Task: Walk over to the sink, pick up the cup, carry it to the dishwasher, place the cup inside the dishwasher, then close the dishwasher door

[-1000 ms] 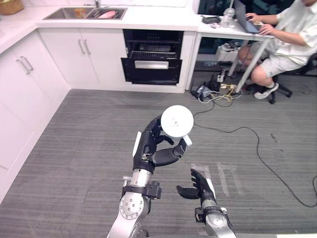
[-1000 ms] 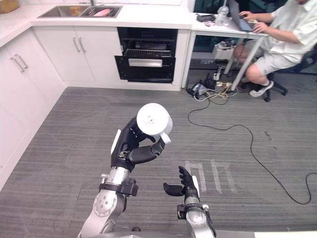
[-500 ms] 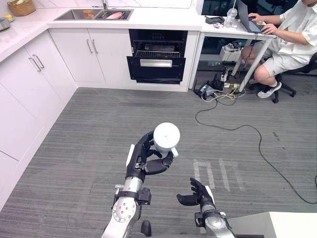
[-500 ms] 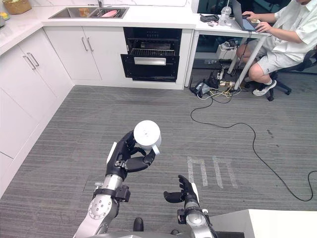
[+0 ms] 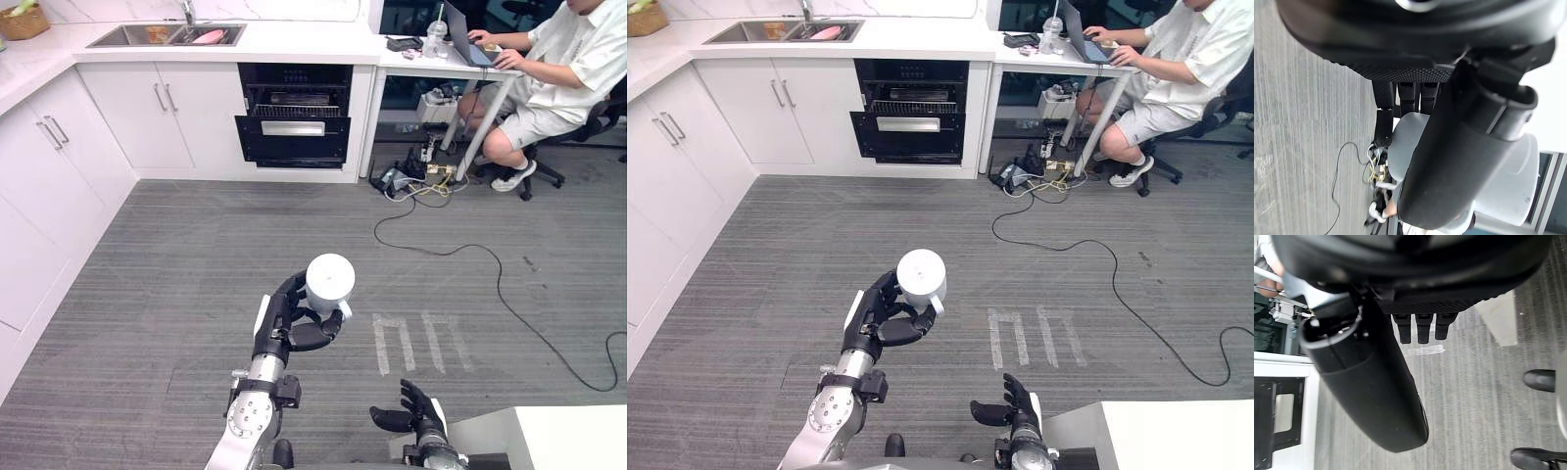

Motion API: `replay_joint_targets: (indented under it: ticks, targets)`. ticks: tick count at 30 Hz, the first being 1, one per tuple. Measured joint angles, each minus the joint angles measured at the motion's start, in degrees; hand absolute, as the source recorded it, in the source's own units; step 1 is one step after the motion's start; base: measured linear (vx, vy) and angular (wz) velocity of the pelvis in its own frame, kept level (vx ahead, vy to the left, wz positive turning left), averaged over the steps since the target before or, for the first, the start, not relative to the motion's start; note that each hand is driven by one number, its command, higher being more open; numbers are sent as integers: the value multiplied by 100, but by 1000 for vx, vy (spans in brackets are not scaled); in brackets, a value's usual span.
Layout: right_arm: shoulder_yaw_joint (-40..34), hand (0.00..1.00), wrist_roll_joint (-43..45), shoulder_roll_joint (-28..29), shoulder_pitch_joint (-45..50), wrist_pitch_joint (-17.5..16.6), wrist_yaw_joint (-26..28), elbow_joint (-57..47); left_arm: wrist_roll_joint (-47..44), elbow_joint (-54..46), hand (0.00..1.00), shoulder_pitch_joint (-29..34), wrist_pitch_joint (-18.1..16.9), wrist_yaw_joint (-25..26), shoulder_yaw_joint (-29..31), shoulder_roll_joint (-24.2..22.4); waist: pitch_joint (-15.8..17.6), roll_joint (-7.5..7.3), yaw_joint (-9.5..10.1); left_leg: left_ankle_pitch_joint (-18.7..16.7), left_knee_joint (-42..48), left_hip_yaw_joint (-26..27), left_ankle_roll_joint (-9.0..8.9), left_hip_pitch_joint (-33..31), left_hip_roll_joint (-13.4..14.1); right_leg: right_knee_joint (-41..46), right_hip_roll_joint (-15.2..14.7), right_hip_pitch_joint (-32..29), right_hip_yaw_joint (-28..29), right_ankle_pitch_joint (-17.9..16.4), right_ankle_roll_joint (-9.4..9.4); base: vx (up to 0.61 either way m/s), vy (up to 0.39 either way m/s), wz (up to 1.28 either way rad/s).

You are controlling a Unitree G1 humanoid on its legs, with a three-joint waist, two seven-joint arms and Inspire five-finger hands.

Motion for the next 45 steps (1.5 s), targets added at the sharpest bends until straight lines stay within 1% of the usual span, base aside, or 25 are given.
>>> replay_joint_targets:
  ticks: [3,7,8,11,15,18,19,20,21,22,23,24,25,27,30,32,34,35,36,37,39,40,42,44,45]
  targets:
    - [2,90,4,12,-5,-30,-24,-360,-4,-45,30,3,1,11,44,-46,1,1,144,-47,-1,-192,-10,-88,-14,151,-18,-26,-214,-137,5,-43,-18,42]
    - [7,90,1,-1,-53,-117,-49,-580,-27,-76,30,-19,0,45,88,-115,16,2,270,-80,230,13,35,-356,30,314,-101,-71,-622,-276,25,-16,-10,58]
    - [6,90,1,-6,-115,-119,-58,-590,-28,-80,30,-14,1,53,101,-118,43,-6,312,-178,393,143,59,-459,35,447,-161,-111,-719,-347,30,30,21,57]
    - [-4,90,0,-32,-204,-125,-176,-876,-28,-241,30,-12,-1,105,162,-164,101,28,305,-488,1003,1210,151,-780,290,577,-295,-149,-977,-454,102,72,27,44]
    - [4,90,-6,-19,-314,-156,-227,-1250,-26,-372,30,-11,-12,140,209,-168,119,33,389,-750,1396,1269,180,-912,239,785,-465,-171,-983,-629,241,102,62,8]
    - [7,90,-17,27,-552,-165,-271,-1269,-25,-495,30,-7,-13,141,206,-179,174,-19,417,-1235,1869,1470,258,-1012,205,1014,-708,-174,-1010,-823,405,133,153,12]
    - [-3,90,-20,18,-580,-165,-294,-1269,-23,-521,30,-7,-13,127,163,-233,222,-95,372,-1654,2352,1699,284,-1004,178,1618,-1057,-186,-1101,-1202,616,181,183,31]
    - [-3,90,-20,7,-584,-165,-300,-1269,-23,-521,30,-6,-14,127,156,-254,232,-109,361,-1723,2423,1699,313,-1002,153,1773,-1128,-196,-1108,-1257,662,229,235,36]
    - [8,90,-53,-56,-586,-157,-291,-1267,-22,-503,30,12,-8,124,137,-357,229,-95,369,-1877,2610,1634,362,-999,63,2543,-1376,-457,-999,-1327,744,165,167,20]
    - [9,90,-67,-54,-583,-152,-285,-1267,-21,-511,30,14,-9,125,130,-369,212,-69,360,-1905,2629,1571,403,-976,-9,2984,-1487,-612,-937,-1314,736,222,225,51]
    - [8,90,-76,-24,-580,-140,-287,-1263,-16,-523,30,-30,-9,120,96,-342,256,-139,297,-1971,2607,1394,509,-845,-195,3844,-1721,-883,-761,-1133,630,285,219,80]
    - [10,90,-121,2,-575,-124,-280,-1231,-6,-525,30,-22,-9,120,71,-321,291,-162,248,-2015,2537,1187,596,-688,-300,4560,-1728,-1203,-280,-886,481,359,218,87]
    - [30,90,-127,21,-554,-120,-276,-1230,3,-516,30,-23,-8,135,64,-294,296,-153,223,-2042,2503,1095,625,-610,-306,4724,-1576,-1307,-18,-1020,486,323,144,85]
    - [186,90,-251,64,-511,-122,-244,-1236,17,-517,30,-41,-16,175,65,-240,321,-111,229,-2046,2139,724,627,-227,-324,4633,-840,-1747,565,-1445,283,348,90,78]
    - [308,90,-250,85,-518,-122,-237,-1294,23,-513,30,-64,-17,193,-23,-190,344,-61,221,-2040,1691,397,614,265,-365,3905,-365,-2305,630,-1502,183,359,26,64]
    - [306,90,-249,52,-531,-122,-246,-1370,23,-506,30,-156,-29,194,-159,-147,346,-19,124,-2097,1504,137,514,461,-365,2974,-192,-2585,616,-1243,147,456,-19,79]
    - [313,90,-248,37,-509,-122,-251,-1480,23,-464,30,-234,-42,189,-268,-137,332,-44,45,-2297,1487,-25,214,695,-371,2176,-158,-2597,637,59,11,448,-51,75]
    - [345,90,-249,-12,-502,-116,-252,-1517,22,-361,30,-247,-52,188,-313,-192,298,126,45,-2413,1537,-2,62,802,-199,2232,-72,-2462,501,166,-127,519,-80,46]
    - [348,90,-249,-23,-498,-116,-252,-1552,23,-334,30,-248,-53,187,-335,-188,269,192,63,-2415,1635,9,55,797,-126,2181,-7,-2371,459,99,-169,616,-129,15]
    - [359,90,-249,-27,-477,-102,-249,-1691,23,-294,30,-263,-54,185,-338,-199,288,252,93,-2465,2138,50,-31,724,17,2055,127,-2138,422,-17,-232,487,-120,0]
    - [478,90,-249,-3,-257,-92,-264,-2093,16,-253,30,-233,-46,162,-327,-257,320,300,115,-2352,3956,252,-216,198,303,1740,347,-1569,390,-84,-328,504,-117,-8]
    - [615,90,-245,-33,-41,-98,-278,-2567,14,-321,30,-114,-74,127,-282,-330,366,311,187,-1931,5639,451,-284,-340,671,1478,509,-993,516,-245,-396,428,-78,-31]
    - [678,90,-240,4,15,-115,-298,-2888,11,-428,30,48,-84,121,-230,-396,355,330,307,-2127,6613,680,-206,-888,1059,1286,658,-564,755,-363,-470,388,-22,-56]
    - [689,90,-240,24,3,-188,-319,-3060,9,-542,30,152,-98,80,-216,-410,356,301,424,-2363,6466,775,-39,-1440,1187,1185,655,-345,1007,-547,-531,341,53,-65]
    - [688,90,-238,23,-23,-193,-329,-3051,8,-542,30,199,-100,32,-197,-435,359,290,506,-2459,5995,764,-20,-1697,1137,1167,593,-212,1196,-639,-490,324,118,-68]
